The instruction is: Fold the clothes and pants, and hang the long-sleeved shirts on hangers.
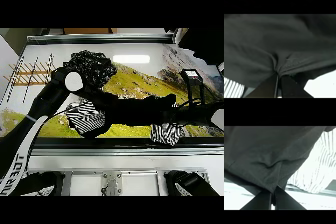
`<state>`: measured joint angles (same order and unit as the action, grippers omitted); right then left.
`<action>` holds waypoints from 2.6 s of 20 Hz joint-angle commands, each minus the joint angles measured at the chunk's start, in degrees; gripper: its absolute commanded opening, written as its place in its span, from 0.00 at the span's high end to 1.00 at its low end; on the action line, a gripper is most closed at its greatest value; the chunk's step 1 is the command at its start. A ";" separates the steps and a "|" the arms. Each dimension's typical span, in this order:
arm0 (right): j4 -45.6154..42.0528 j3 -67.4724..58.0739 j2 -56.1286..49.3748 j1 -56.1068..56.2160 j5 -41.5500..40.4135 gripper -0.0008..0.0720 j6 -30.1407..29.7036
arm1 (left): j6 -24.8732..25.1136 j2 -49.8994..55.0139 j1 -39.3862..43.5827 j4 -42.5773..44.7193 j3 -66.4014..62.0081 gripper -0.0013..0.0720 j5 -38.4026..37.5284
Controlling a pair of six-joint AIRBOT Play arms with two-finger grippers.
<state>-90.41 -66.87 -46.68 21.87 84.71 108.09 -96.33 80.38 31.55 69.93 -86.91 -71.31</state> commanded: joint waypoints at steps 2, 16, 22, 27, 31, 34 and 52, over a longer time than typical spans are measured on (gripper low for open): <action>1.07 -0.09 -3.63 0.00 -6.32 0.96 3.23 | -1.18 8.76 -4.33 -4.04 -7.96 0.11 0.04; 4.33 -0.11 -11.06 0.00 -11.87 0.96 5.95 | -10.54 7.15 12.50 16.94 -2.49 0.15 0.13; 4.70 -0.11 -10.19 0.00 -11.87 0.96 5.97 | -11.69 19.10 14.08 17.62 -15.41 0.15 -2.75; 4.57 -0.11 -7.65 0.00 -11.85 0.96 5.95 | -13.35 23.87 14.12 21.42 -16.28 0.15 -4.87; 4.57 -0.11 -6.80 0.00 -11.74 0.96 5.92 | -14.82 24.04 14.08 27.78 -16.28 0.31 -5.84; 3.56 -0.35 -6.80 -0.09 -10.75 0.96 3.34 | -14.58 23.02 13.27 32.22 -16.28 0.97 -7.58; 11.30 -42.23 -1.75 -5.25 -18.47 0.96 -6.95 | -11.54 -23.17 21.88 25.99 -26.38 0.97 9.07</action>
<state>-84.90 -104.55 -51.24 16.56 76.09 101.51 -106.52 60.25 49.50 96.53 -108.49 -72.03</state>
